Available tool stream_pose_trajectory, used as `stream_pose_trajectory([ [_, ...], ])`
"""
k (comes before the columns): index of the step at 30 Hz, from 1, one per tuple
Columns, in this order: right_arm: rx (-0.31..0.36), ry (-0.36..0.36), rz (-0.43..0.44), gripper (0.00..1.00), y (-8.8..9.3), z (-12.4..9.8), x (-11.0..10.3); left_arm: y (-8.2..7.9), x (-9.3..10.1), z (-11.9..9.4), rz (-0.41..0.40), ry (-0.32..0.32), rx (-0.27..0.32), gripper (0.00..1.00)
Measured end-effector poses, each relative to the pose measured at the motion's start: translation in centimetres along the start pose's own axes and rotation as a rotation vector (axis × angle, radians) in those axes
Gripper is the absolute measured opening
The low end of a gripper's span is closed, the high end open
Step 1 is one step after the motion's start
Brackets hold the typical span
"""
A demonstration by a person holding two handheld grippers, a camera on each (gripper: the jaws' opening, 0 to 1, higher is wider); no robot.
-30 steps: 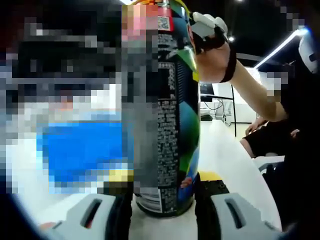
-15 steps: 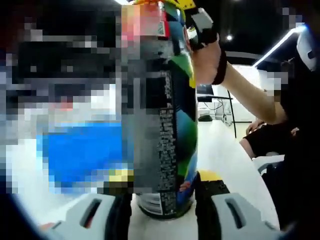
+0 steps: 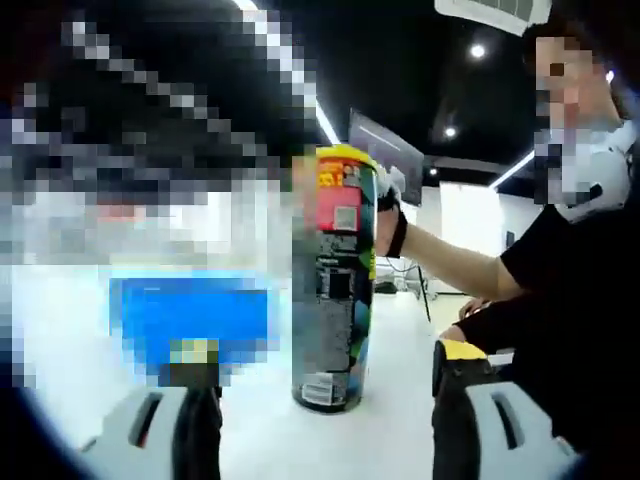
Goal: Open the lid of the chip container on the table, take out the chips, place them into the box in front of the container, and close the lid
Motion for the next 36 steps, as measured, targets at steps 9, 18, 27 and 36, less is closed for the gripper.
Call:
stream_pose_trajectory([
  [9, -0.074, 0.079, -0.011, 0.78, 3.1, -0.2, 3.9, -2.5, -7.3, -0.3, 0.028, -0.181, 0.021, 0.95],
  [18, -0.205, 0.098, -0.054, 0.79, 9.2, -0.2, 6.0, 1.5, -10.1, 4.0, 0.101, -0.200, -0.113, 0.95],
  [27, -0.273, 0.145, -0.079, 0.78, 15.0, 0.8, 8.4, 3.8, -13.8, 5.8, 0.017, -0.252, -0.106, 0.92],
  [36, -0.247, 0.135, -0.070, 0.75, 16.4, 0.5, 7.1, 5.2, -13.3, 6.2, 0.063, -0.260, -0.160, 0.86],
])
Point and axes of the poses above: the point that each gripper's makers call its tool centre point, and the gripper's own axes: z roughly forward along the fingers, x roughly to its right, y roughly out of its underside, the point moved 5 cm from there along -z, roughly backward along the fingers, and after that the axes turned 1 degree about y, right-handed, at the moved point
